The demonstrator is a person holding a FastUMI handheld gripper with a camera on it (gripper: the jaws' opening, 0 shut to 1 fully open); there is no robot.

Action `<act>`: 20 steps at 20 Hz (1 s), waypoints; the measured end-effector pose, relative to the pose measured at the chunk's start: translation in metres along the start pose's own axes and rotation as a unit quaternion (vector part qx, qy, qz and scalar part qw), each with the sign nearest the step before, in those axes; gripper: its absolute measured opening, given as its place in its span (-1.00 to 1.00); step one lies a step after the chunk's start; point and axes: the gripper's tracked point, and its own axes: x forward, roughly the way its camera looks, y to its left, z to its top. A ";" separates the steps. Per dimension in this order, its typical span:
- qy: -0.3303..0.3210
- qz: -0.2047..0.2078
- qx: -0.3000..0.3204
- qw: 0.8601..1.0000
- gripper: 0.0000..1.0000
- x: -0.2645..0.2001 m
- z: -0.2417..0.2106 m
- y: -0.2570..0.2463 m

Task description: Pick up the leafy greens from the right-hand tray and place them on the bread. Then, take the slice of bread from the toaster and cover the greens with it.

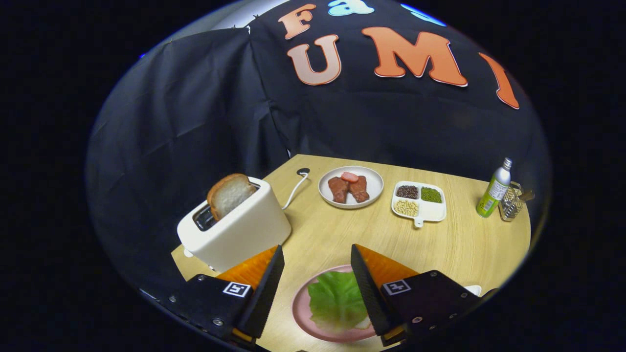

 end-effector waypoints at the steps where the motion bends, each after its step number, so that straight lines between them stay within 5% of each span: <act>1: -0.001 0.009 -0.003 1.000 0.67 0.002 0.009 0.009; 13: 0.039 0.072 0.006 0.997 0.80 0.051 0.078 0.091; 20: 0.100 0.087 0.032 0.991 0.81 0.084 0.071 0.123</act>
